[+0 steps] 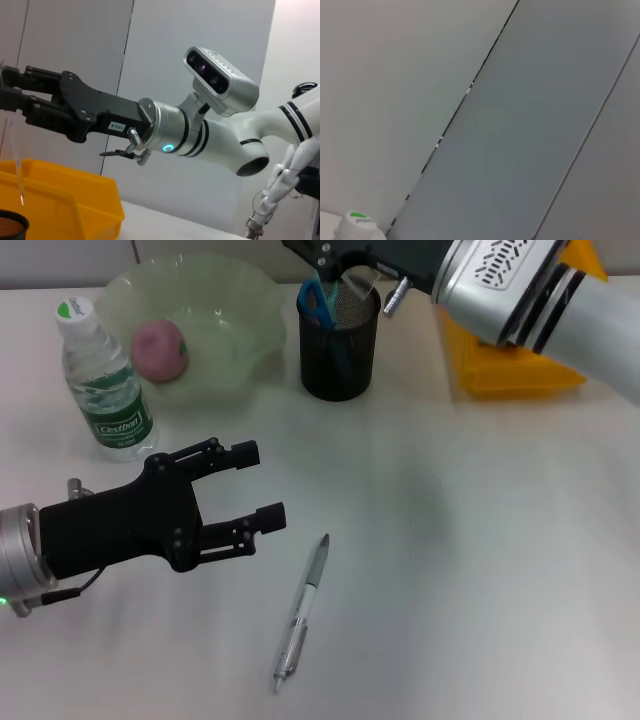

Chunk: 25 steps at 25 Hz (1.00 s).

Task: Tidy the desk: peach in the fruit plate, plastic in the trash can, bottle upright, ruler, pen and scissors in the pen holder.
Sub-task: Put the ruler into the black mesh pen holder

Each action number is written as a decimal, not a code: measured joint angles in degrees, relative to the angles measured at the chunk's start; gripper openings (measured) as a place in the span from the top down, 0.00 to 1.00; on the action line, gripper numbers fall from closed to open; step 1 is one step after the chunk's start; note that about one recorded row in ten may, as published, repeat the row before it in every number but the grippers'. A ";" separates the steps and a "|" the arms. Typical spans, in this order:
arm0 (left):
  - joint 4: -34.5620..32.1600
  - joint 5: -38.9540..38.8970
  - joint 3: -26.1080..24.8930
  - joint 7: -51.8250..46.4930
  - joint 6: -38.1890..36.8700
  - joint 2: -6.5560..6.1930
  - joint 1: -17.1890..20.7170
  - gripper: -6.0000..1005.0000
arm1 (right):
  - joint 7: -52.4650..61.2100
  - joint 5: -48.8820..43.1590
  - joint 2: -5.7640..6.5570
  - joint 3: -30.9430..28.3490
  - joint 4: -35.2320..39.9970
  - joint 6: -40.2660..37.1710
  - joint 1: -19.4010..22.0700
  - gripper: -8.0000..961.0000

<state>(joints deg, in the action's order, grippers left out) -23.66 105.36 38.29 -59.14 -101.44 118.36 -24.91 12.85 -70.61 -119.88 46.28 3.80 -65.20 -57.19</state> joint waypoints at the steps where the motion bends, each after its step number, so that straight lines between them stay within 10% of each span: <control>1: -0.06 -0.06 0.00 -0.55 0.05 0.00 -0.07 0.19 | -0.35 0.75 -0.01 0.00 -0.39 0.38 -0.15 0.53; 25: 1.77 -3.26 0.55 -3.66 -0.25 0.39 -2.48 0.19 | 12.38 7.66 0.00 -1.34 -2.82 6.32 -2.50 0.49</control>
<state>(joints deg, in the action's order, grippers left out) -21.88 102.10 38.84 -62.81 -101.69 118.74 -27.40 25.23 -62.95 -119.88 44.95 0.98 -58.88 -59.69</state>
